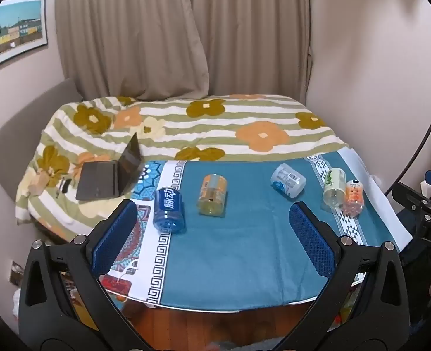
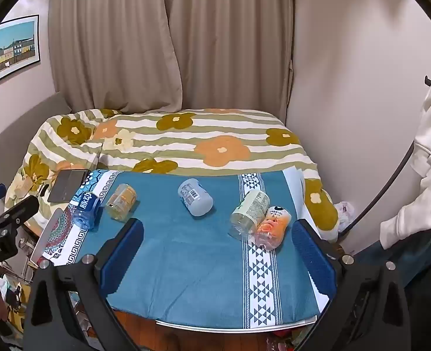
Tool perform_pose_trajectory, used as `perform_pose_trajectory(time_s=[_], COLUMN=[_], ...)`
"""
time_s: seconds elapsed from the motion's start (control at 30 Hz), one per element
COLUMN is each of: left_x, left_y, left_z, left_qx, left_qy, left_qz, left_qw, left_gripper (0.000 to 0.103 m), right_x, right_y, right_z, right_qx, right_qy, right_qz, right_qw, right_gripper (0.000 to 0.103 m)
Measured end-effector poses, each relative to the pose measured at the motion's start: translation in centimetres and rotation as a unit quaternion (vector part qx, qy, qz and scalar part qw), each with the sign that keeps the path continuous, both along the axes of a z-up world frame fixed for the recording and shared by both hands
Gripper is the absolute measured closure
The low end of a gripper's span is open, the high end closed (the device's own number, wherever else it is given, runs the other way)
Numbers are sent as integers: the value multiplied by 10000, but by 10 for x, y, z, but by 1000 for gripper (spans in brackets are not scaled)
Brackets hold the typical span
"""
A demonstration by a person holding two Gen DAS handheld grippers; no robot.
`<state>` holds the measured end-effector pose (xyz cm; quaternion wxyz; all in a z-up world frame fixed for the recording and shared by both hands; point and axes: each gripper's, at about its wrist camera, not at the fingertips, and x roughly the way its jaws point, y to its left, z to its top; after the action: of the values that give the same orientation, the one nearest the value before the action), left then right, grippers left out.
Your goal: Flip cup upright
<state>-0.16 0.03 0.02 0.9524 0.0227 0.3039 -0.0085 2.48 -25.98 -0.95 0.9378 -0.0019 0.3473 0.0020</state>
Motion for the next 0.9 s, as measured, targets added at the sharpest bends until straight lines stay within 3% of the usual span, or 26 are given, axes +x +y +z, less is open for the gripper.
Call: perform_pose_trajectory(time_s=[0.9], left_x=[17], left_y=[4], left_z=[-3], left_qx=[-175], left_qy=[175], left_qz=[-55], left_qw=[9997], left_gripper=[0], right_x=[7], right_y=[9], right_z=[-4], right_qx=[80], right_qy=[30], right_qz=[-56], right_qw=[9999], right_gripper=[2])
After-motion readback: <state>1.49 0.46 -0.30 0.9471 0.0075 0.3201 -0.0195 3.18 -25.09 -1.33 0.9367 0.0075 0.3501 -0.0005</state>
